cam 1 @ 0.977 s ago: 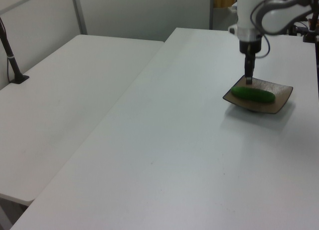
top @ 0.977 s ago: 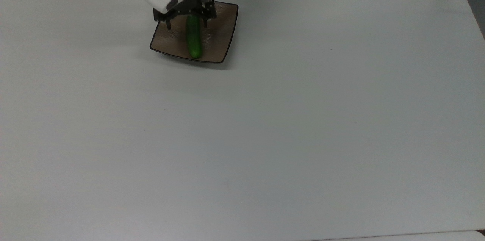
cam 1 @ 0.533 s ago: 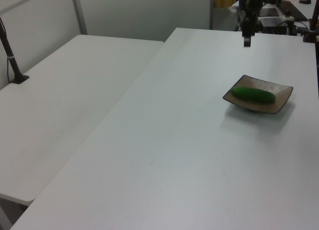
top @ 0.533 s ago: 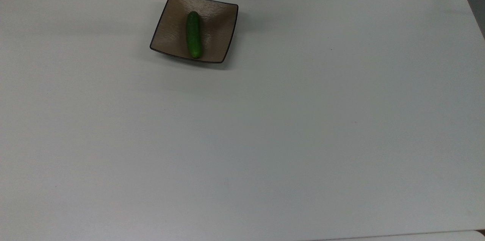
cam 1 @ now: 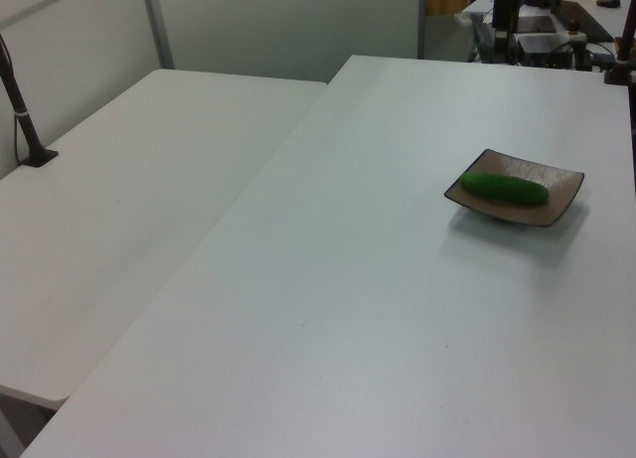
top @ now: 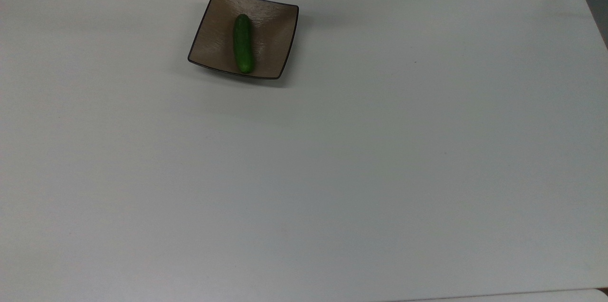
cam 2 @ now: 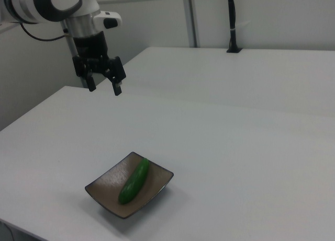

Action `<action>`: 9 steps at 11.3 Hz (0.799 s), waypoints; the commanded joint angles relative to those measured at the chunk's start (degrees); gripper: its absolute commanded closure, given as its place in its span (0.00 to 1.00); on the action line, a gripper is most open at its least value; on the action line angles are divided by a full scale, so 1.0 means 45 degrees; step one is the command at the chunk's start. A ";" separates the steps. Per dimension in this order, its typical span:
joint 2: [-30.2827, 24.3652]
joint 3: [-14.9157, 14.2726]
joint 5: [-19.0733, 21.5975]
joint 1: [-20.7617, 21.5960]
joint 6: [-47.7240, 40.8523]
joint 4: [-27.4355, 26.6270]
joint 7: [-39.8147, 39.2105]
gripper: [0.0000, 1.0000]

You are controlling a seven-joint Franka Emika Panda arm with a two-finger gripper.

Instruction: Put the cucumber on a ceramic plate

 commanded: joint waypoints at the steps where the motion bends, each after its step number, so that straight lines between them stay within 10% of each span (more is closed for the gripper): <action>1: 0.0208 -0.1552 0.0436 0.1344 0.0506 0.0099 -0.0912 0.00; 9: 0.0619 -0.1807 0.0673 0.1247 0.2738 0.0001 -0.1875 0.00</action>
